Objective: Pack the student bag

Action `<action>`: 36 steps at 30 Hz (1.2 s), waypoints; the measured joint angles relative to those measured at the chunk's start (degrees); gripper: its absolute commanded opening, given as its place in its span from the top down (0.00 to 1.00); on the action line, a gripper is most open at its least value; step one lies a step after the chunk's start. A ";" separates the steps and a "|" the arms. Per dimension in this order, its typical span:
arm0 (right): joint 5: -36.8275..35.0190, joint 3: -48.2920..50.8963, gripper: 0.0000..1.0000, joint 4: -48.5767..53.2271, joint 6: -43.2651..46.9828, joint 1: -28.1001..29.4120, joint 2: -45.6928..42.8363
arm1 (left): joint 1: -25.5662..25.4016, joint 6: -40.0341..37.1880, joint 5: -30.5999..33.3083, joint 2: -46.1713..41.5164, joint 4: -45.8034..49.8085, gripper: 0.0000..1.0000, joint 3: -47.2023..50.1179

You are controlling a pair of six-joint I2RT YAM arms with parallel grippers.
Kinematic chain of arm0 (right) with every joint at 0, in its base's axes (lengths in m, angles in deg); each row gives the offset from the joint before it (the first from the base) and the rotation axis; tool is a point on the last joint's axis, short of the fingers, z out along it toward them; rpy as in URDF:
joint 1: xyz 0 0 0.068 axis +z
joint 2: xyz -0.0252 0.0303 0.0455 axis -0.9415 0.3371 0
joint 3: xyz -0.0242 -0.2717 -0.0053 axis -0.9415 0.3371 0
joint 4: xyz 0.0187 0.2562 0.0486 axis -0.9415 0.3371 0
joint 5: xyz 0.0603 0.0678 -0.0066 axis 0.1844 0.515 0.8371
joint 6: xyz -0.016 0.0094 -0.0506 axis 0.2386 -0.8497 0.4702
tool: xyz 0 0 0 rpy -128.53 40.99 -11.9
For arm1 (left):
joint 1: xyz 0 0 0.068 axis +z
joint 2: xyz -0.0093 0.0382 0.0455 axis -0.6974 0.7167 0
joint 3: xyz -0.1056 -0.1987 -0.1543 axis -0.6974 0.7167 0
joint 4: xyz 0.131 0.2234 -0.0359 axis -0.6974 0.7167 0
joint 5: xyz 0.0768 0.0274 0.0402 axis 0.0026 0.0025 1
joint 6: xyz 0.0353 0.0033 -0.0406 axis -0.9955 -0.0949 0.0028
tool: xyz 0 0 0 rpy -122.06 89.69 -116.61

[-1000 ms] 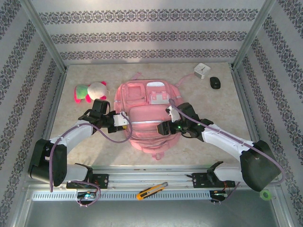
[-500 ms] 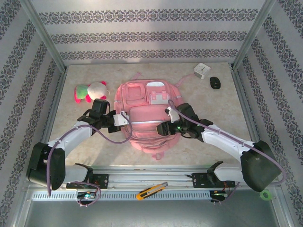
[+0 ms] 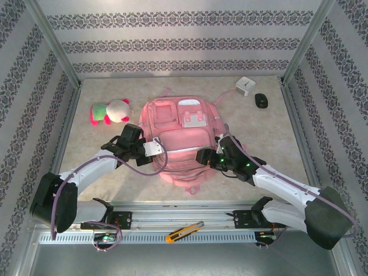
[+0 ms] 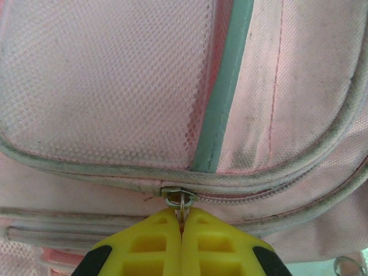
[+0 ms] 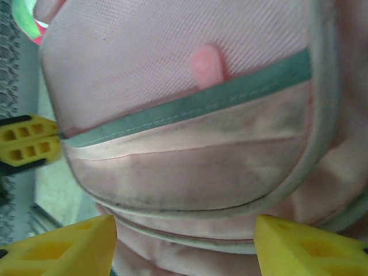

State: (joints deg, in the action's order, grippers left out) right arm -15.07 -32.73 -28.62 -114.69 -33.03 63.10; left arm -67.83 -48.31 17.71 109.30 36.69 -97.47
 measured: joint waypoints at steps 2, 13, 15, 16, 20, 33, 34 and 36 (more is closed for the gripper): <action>0.09 0.85 0.37 -3.61 -3.63 1.79 0.31 | -0.96 2.05 1.55 -0.11 0.31 1.00 0.00; -4.37 4.09 0.47 -26.58 -21.11 10.62 11.78 | -2.25 8.46 2.93 -3.76 0.02 1.00 2.21; -5.27 4.28 0.51 -29.22 -23.21 11.34 13.55 | -2.25 9.33 2.93 -3.85 -0.24 1.00 2.56; -5.64 4.31 0.54 -30.12 -23.91 11.65 14.19 | -2.25 9.66 2.93 -3.85 -0.39 1.00 2.71; -7.21 4.28 0.66 -33.94 -26.01 12.52 17.35 | -2.29 10.60 2.91 -3.85 -0.68 1.00 2.93; -9.44 -0.39 0.86 -39.65 -27.52 12.85 26.99 | -5.49 14.05 4.28 -4.59 -0.35 1.00 3.96; -9.46 -0.68 0.87 -39.93 -27.52 12.85 27.45 | -5.68 14.43 4.44 -4.96 -0.35 1.00 4.13; -9.49 -1.36 0.88 -40.00 -27.47 12.85 28.28 | -6.23 15.74 4.46 -6.25 -0.37 1.00 4.87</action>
State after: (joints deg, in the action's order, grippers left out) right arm -24.56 -34.08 -68.62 -142.17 -20.17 91.38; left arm -74.06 -32.58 22.17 103.05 36.32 -92.59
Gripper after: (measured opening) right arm 0.135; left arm 0.040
